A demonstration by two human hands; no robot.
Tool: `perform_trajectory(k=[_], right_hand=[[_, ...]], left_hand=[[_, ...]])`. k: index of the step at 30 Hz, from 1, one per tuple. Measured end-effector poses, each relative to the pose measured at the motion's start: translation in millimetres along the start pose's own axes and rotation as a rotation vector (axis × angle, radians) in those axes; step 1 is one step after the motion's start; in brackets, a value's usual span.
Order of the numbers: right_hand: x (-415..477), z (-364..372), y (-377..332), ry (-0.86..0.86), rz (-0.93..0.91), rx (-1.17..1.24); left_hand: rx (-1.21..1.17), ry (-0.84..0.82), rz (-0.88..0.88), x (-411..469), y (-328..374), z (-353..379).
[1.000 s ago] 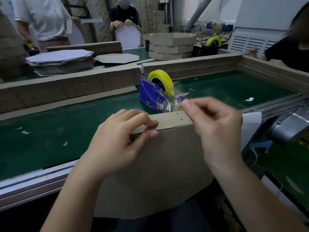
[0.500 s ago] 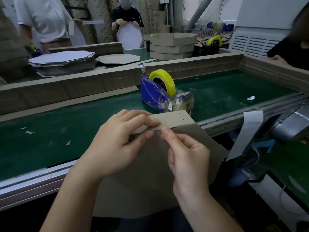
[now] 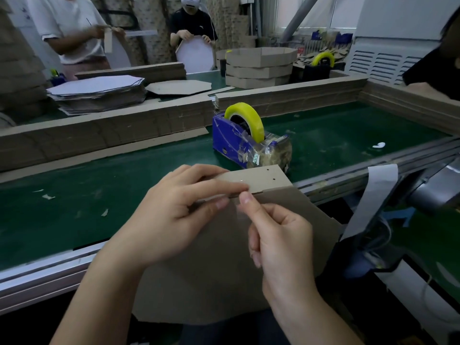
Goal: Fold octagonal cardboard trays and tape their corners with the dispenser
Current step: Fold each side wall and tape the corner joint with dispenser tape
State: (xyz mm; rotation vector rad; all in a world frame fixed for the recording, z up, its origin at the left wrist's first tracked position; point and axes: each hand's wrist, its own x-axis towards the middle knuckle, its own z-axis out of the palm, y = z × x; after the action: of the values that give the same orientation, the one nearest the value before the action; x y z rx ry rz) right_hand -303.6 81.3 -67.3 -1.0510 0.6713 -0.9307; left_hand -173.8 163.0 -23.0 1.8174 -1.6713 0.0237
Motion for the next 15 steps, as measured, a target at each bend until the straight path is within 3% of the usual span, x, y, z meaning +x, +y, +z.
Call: perform_trajectory(k=[5, 8, 11, 15], right_hand=[[-1, -9, -2, -0.110, 0.047, -0.015], [0, -11, 0, -0.129, 0.032, -0.017], [1, -12, 1, -0.151, 0.014, -0.049], [3, -21, 2, -0.233, 0.020, -0.275]], left_hand=[[-0.058, 0.008, -0.106, 2, 4, -3], [0.064, 0.132, -0.150, 7, 14, 6], [0.222, 0.296, -0.118, 9, 24, 20], [0.265, 0.329, -0.051, 7, 19, 22]])
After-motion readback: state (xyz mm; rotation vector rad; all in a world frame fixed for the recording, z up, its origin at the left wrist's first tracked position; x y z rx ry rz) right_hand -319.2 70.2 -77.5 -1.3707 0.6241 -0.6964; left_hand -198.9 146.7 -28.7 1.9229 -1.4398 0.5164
